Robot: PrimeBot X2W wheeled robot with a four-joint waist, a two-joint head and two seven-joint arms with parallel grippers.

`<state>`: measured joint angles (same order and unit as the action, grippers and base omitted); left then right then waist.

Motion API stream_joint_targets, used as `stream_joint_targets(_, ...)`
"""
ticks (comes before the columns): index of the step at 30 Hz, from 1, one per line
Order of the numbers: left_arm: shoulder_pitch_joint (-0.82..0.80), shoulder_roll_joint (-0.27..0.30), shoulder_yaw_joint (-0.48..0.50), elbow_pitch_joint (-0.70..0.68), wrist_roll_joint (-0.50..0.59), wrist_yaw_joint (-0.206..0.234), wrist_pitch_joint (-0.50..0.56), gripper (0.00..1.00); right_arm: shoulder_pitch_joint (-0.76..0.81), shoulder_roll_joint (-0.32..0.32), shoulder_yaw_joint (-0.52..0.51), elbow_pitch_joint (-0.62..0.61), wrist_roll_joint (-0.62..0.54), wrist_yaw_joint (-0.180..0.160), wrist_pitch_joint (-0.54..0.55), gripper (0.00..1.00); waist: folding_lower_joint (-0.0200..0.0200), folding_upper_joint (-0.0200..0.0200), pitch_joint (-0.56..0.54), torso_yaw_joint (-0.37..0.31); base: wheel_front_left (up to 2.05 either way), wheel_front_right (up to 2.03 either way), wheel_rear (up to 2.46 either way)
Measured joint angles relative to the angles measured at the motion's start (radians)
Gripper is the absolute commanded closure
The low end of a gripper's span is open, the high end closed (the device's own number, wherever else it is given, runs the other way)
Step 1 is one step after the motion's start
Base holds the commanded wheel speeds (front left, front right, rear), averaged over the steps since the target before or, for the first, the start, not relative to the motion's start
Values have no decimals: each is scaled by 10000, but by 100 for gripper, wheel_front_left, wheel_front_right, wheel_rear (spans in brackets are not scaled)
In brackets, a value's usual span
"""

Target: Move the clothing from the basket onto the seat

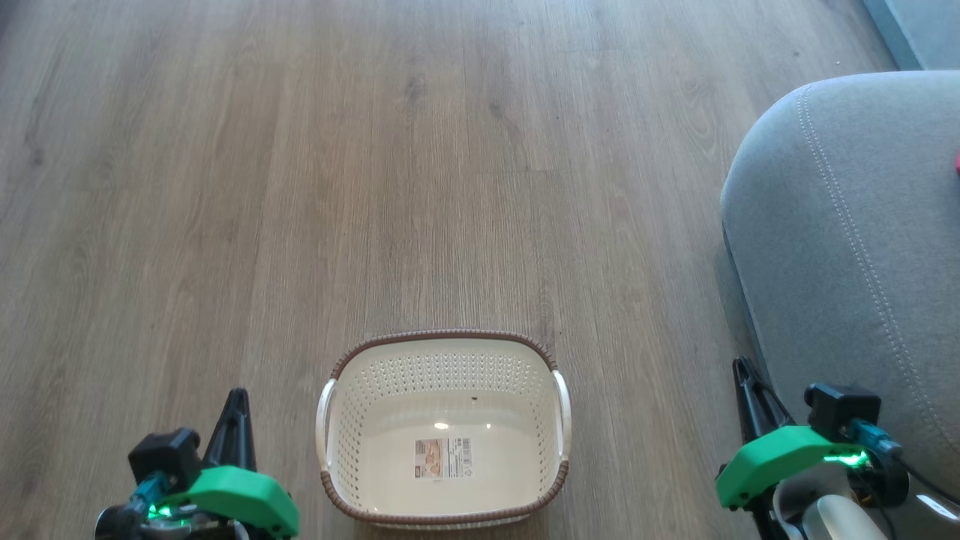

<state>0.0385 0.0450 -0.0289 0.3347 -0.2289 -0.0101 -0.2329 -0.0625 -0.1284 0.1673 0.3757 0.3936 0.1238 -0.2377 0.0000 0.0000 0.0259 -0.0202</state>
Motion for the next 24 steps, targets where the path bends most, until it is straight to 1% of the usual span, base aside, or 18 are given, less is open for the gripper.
stream_joint_targets(14, -8, -2, 75, -82, -1624, -134, 353, 100, 1, 29, -324, -77, 1427, 0, 341, 100, 0, 0, -27, 24, 0, 0, 0)
stream_joint_targets(24, -73, -4, 123, -125, -2769, -251, 660, 100, 1, 163, -548, -165, 2456, 0, 648, 100, 0, 0, -46, 41, 0, 0, 0)
